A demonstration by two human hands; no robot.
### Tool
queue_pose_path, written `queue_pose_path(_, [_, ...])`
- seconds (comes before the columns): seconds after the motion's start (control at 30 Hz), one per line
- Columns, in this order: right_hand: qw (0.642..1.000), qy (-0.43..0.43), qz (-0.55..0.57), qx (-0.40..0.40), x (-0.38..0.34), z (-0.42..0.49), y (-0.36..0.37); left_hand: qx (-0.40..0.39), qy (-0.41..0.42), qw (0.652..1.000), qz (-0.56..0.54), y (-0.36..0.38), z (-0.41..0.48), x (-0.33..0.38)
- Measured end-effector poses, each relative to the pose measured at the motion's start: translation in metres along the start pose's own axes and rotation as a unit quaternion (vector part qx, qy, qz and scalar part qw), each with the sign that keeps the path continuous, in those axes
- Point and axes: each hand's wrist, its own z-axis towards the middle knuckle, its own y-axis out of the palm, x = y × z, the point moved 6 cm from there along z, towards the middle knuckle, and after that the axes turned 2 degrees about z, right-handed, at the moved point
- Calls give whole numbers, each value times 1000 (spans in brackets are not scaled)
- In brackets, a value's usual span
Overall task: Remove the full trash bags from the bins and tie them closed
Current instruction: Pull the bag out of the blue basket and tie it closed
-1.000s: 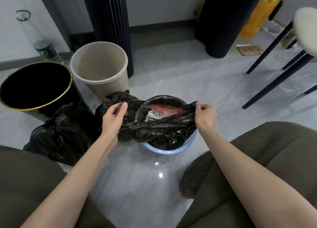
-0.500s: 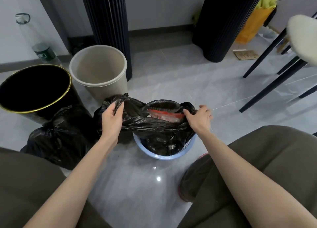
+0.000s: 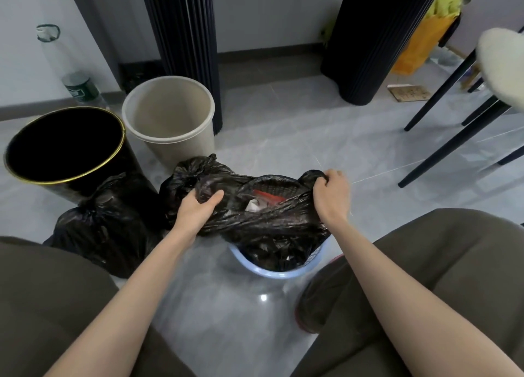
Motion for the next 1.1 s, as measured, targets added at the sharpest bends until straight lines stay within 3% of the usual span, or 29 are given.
queue_pose_path(0.13, [987,-20,-94,-131,-12,2,17,20,21,999,42,4,-4,2])
queue_pose_path(0.27, [965,-26,-205,-164,-18,10,33,6,46,999,6,6,-6,9])
queue_pose_path(0.43, [904,-13,-360,-229,-1,19,44,-16,41,999,-8,7,-7,7])
queue_pose_path(0.73, [928,2,-328,-176,17,26,39,-22,37,999,-25,7,-7,11])
queue_pose_path(0.83, [914,-13,-349,-208,20,20,48,-26,40,998,-29,9,-9,13])
queue_pose_path(1.1, [908,-66,-387,-148,18,21,47,-37,40,998,-33,11,-10,11])
